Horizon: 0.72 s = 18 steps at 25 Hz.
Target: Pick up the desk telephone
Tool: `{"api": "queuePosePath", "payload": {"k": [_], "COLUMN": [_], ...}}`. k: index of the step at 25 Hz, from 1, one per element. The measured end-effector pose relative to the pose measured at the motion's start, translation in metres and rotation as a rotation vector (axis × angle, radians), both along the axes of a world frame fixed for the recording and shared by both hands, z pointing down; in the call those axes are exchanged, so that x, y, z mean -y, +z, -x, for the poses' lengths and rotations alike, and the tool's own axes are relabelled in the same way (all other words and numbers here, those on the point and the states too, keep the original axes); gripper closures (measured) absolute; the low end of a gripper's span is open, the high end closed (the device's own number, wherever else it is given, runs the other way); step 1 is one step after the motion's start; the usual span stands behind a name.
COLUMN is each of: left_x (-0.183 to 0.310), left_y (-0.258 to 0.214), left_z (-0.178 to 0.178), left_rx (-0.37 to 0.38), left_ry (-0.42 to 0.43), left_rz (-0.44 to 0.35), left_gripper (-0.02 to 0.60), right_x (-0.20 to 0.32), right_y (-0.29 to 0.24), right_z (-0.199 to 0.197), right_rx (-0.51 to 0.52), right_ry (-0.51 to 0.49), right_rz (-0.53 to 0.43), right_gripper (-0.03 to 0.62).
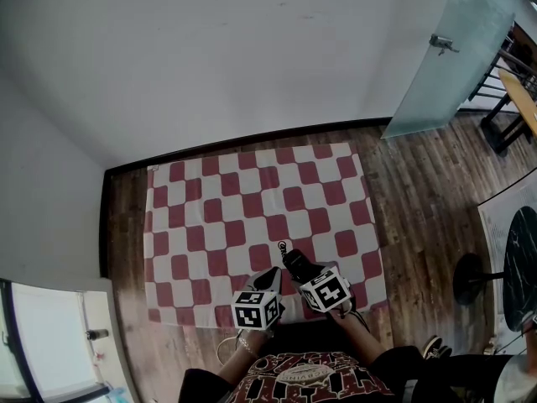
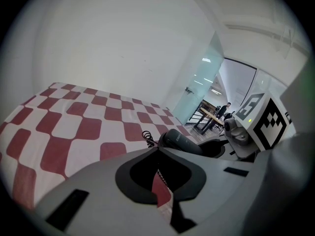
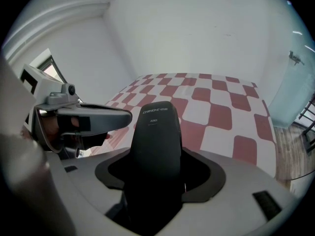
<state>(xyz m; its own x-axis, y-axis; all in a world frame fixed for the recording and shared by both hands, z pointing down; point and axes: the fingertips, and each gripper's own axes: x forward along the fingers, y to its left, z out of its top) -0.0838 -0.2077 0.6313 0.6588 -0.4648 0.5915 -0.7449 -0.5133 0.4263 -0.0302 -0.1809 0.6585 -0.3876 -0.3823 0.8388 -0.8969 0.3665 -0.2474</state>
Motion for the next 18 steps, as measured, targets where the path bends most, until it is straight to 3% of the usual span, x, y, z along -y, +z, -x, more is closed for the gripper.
{"api": "queuePosePath", "payload": {"k": [18], "left_x": [-0.001], "left_y": [0.011], "left_z": [0.003], "left_rx": [0.031], "left_ry": [0.001], "left_rz": [0.016], "left_gripper": [0.572], "right_x": [-0.006], "right_y": [-0.029], "right_z": [0.007], "right_rx": [0.007], "right_ry": [-0.039], "right_rz": [-0.018], "right_gripper": [0.303]}}
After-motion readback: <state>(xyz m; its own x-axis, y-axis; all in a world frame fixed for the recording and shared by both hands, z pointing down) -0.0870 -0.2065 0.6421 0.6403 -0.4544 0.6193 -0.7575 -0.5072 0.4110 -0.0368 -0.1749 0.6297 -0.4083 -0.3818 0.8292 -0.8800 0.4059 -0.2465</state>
